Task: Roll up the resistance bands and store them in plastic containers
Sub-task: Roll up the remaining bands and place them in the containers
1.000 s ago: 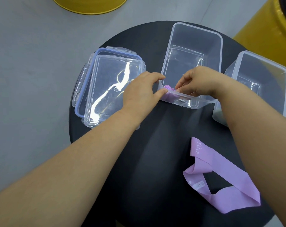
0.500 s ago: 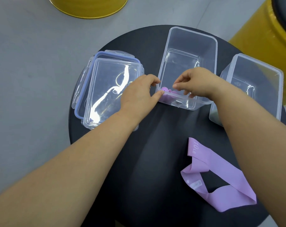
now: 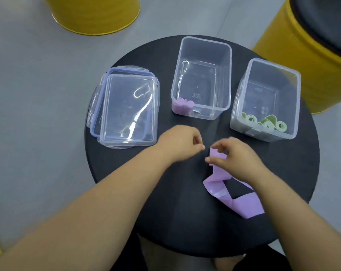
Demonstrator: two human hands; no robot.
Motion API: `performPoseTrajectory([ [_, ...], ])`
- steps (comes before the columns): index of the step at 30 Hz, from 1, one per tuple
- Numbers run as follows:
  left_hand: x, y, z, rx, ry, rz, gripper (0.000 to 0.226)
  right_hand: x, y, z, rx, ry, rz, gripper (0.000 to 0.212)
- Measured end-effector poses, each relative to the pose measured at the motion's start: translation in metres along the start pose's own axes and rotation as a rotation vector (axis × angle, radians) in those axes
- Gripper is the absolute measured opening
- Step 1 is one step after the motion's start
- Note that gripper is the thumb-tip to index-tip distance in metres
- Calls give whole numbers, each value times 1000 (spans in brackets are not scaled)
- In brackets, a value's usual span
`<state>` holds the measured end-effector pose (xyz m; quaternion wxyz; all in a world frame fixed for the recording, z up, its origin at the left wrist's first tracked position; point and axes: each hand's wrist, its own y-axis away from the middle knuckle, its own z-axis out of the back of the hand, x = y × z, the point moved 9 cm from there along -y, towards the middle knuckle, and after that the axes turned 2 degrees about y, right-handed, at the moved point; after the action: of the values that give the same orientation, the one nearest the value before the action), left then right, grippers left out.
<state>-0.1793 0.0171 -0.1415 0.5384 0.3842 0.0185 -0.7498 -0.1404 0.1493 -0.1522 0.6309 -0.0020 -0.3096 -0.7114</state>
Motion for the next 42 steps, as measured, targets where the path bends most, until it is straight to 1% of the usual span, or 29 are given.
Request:
performPoseTrajectory([
  [1,-4,3,-19,104,-44,-3,21,-12,8,-13,45,51,-49,50],
  [2,-8,6,-35,176,-79,-5,28,-22,15,-23,73,77,-83,59],
  [3,-11,9,-48,218,-101,-5,35,-30,21,-31,77,81,-102,57],
  [5,-16,12,-65,238,-101,-1,47,-38,29,-36,17,39,-85,35],
  [6,-18,14,-71,240,-78,4,54,-42,34,-34,-26,-23,-73,23],
  [7,-19,15,-75,242,-32,10,61,-44,40,-30,-63,-125,-75,16],
  [8,-20,17,-77,250,38,20,66,-47,47,-28,-80,-255,-85,13],
  [10,-25,26,-80,277,217,39,76,-45,62,-20,-84,-529,-90,13],
  [11,-31,31,-78,276,298,39,75,-43,69,-15,-79,-639,-78,14],
  [12,-38,37,-73,263,363,26,66,-39,77,-9,-73,-721,-63,14],
  [14,-51,48,-61,234,488,-13,37,-32,90,6,-78,-857,-31,15],
  [15,-57,54,-55,227,560,-17,27,-30,96,15,-101,-929,-22,16],
  [16,-62,61,-49,218,624,-13,23,-29,103,24,-134,-995,-17,18],
  [18,-68,76,-39,193,704,-4,24,-28,118,39,-200,-1065,-19,18],
  [21,-77,100,-27,148,709,-25,30,-22,145,55,-245,-1036,-1,18],
  [24,-90,126,-7,62,751,-56,13,-16,178,70,-301,-941,30,21],
  [27,-103,154,13,12,768,-81,25,-8,209,78,-352,-923,43,19],
  [29,-112,174,22,31,722,-99,19,-2,228,81,-371,-942,53,19],
  [31,-121,195,27,102,660,-121,13,7,247,84,-373,-983,82,19],
  [33,-128,214,29,186,639,-149,22,16,266,90,-363,-1054,123,19],
  [35,-137,233,33,243,687,-193,35,24,285,97,-359,-1081,168,19],
  [36,-142,242,36,250,712,-215,38,27,294,100,-366,-1085,180,19],
  [38,-152,256,47,209,790,-257,21,28,309,109,-392,-1112,191,19],
  [42,-162,273,65,130,1003,-288,27,28,334,119,-390,-1244,190,19],
])
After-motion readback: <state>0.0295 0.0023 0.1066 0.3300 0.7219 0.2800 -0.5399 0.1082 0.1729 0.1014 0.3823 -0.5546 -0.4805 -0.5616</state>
